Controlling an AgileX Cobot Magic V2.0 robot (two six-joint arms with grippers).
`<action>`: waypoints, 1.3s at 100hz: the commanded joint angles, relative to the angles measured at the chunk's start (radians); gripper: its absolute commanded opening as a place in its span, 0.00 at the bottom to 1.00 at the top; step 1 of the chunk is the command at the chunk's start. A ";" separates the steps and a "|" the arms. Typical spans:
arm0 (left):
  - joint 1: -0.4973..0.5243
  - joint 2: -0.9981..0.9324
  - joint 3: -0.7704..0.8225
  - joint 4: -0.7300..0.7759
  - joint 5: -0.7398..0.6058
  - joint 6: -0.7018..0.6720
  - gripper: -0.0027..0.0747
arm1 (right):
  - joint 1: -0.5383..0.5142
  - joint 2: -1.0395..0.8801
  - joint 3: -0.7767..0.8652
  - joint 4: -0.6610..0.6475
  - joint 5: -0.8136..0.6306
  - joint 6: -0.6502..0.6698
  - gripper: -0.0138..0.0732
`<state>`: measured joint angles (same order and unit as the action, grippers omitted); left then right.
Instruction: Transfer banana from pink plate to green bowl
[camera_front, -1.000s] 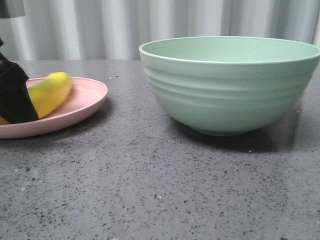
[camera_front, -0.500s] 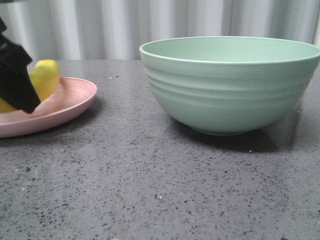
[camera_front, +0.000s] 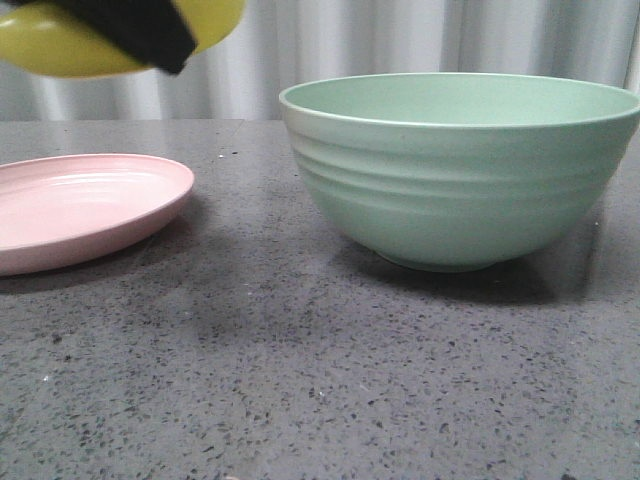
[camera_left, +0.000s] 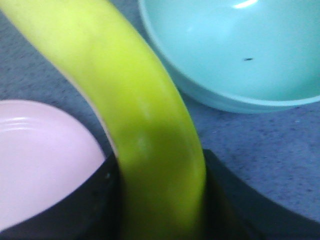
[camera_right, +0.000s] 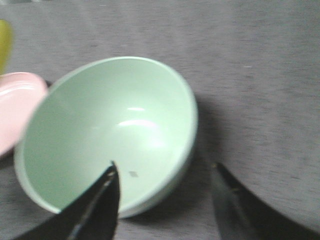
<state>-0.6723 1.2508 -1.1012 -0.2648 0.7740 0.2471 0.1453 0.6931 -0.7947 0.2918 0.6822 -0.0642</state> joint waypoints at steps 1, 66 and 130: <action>-0.058 -0.035 -0.036 -0.048 -0.081 0.003 0.01 | 0.049 0.060 -0.078 0.089 -0.058 -0.014 0.66; -0.242 -0.035 -0.036 -0.084 -0.184 0.003 0.01 | 0.372 0.449 -0.259 0.397 -0.265 -0.014 0.66; -0.241 -0.044 -0.036 -0.009 -0.186 0.057 0.27 | 0.372 0.487 -0.267 0.375 -0.265 -0.051 0.08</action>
<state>-0.9070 1.2455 -1.1035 -0.2893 0.6399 0.2714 0.5170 1.1995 -1.0236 0.7059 0.4272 -0.0151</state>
